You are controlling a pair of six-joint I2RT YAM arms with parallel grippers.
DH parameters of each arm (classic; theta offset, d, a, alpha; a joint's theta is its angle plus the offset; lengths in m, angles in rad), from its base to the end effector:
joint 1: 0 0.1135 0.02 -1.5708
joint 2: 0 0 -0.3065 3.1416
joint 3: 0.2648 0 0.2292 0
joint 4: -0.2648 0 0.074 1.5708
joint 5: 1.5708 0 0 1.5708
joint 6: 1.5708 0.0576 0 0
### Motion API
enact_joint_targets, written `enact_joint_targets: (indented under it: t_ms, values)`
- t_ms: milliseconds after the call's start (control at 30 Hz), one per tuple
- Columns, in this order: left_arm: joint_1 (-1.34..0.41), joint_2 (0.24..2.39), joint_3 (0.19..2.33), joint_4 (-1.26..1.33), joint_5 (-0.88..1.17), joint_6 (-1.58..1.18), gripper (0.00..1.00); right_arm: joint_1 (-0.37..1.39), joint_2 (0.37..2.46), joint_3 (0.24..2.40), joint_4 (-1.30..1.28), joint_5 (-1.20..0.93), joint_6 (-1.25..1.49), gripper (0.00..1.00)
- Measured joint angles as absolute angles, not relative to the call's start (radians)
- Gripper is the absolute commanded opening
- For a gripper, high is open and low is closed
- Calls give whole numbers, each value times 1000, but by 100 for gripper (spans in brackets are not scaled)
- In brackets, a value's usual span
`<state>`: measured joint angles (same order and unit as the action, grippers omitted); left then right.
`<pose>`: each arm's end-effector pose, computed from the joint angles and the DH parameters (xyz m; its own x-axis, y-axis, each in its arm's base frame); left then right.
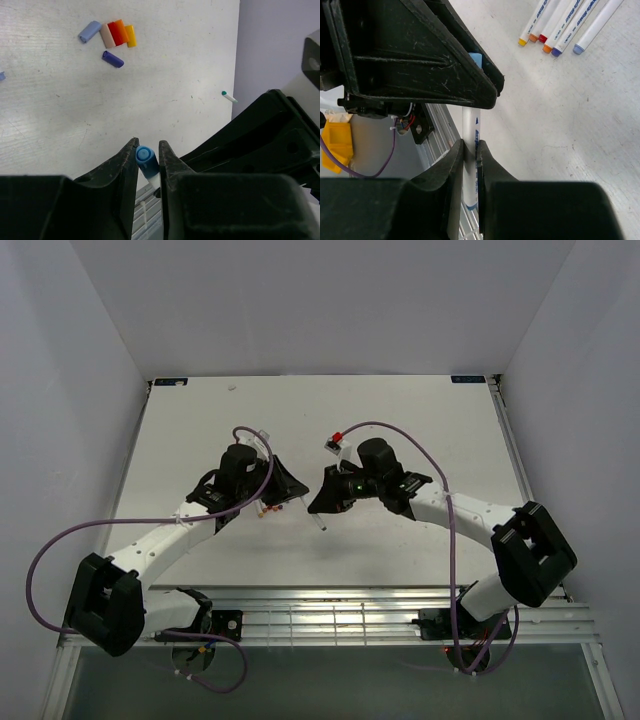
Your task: Open the pen caps
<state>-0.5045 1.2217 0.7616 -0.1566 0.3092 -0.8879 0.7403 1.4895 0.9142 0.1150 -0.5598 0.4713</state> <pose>0.2061 -0.1338 0.2825 -0.8453 -0.3774 -0.3783 0.0350 0.6674 -0.7439 0.2181 0.2407 0.2944 -0.7112 -0.1286 -0.6911 -0.6733 0.4075 0.6170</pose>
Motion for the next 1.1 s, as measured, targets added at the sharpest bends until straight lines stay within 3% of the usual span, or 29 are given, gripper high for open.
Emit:
enact_joint_targets:
  t_ms: [167,200,233,333,467,500,567,600,767,1000,1100]
  values:
    - [-506,1222,762,-132,321,-901,1,748,1506,914,134,-559,477,9]
    - [-505,1222,762,-131,321,-901,0,748,1509,914,139,-561,480,14]
    - [-505,1222,762,-131,321,-900,0,748,1512,914,143,-564,483,28]
    - [-505,1222,761,-128,330,-902,0,748,1529,917,161,-581,489,44]
    - [-506,1222,760,-117,358,-914,0,749,1568,921,188,-606,491,46]
    - [-506,1223,760,-112,364,-918,0,749,1576,921,196,-613,493,45]
    - [-506,1223,760,-100,373,-925,0,748,1592,921,222,-637,499,15]
    - [-506,1226,760,-99,373,-925,0,749,1595,921,238,-652,500,8]
    - [-505,1267,783,-128,354,-925,0,779,1596,941,177,-559,465,8]
    - [-472,1413,933,-263,238,-876,0,1032,1719,1258,-264,297,350,8]
    - [-461,1451,949,-236,271,-867,0,1040,1728,1269,-286,399,384,8]
